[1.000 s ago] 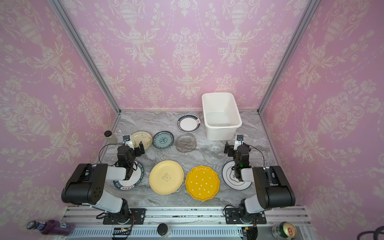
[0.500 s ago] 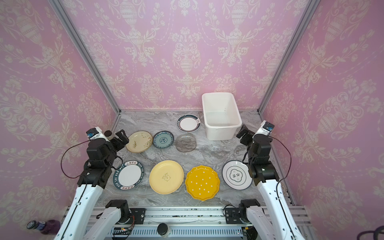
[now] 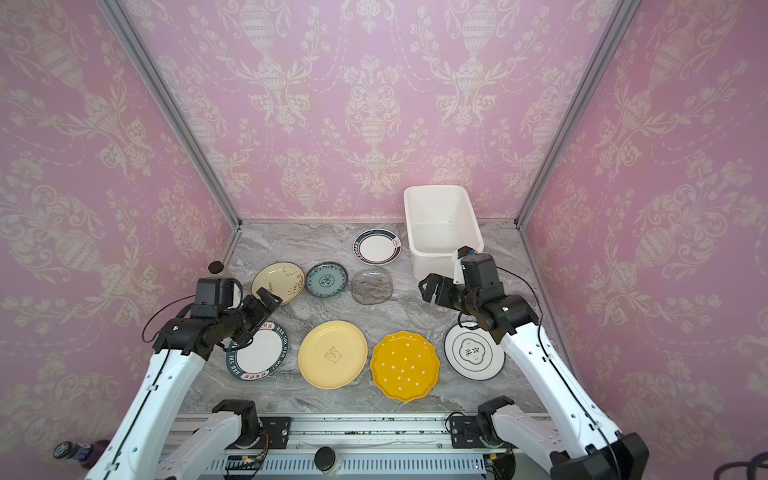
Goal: Place the plates into the plastic bin on the countertop
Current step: 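Reach the right gripper to the pale yellow bear plate's rim while the left gripper hovers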
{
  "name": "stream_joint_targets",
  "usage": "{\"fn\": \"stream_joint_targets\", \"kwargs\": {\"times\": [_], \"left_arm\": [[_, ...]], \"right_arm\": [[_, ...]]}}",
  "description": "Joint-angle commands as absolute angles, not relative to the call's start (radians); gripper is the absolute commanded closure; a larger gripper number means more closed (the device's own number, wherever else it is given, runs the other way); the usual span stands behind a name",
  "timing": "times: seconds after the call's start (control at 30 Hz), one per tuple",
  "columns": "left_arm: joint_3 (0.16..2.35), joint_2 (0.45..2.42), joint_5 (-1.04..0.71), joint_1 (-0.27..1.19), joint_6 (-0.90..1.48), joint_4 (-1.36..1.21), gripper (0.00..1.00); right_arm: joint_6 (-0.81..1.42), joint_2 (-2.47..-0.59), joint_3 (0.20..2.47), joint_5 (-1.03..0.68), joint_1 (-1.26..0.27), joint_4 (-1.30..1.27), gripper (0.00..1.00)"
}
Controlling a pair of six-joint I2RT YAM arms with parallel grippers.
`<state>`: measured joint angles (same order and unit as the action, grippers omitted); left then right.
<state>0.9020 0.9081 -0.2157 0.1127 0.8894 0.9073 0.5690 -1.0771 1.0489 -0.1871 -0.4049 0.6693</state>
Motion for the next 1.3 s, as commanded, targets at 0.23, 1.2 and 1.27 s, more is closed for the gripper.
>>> {"fn": "stream_joint_targets", "kwargs": {"times": [0.23, 1.2, 1.27], "left_arm": [[0.741, 0.852, -0.22, 0.377, 1.101, 0.969, 0.04], [0.54, 0.71, -0.245, 0.377, 1.273, 0.846, 0.06], [0.54, 0.709, -0.244, 0.377, 1.274, 0.847, 0.06]], "right_arm": [[0.663, -1.46, 1.28, -0.193, -0.788, 0.82, 0.13], [0.502, -2.066, 1.55, -0.209, -0.827, 0.851, 0.64], [0.499, -2.068, 1.548, -0.203, -0.827, 0.845, 0.7]]}}
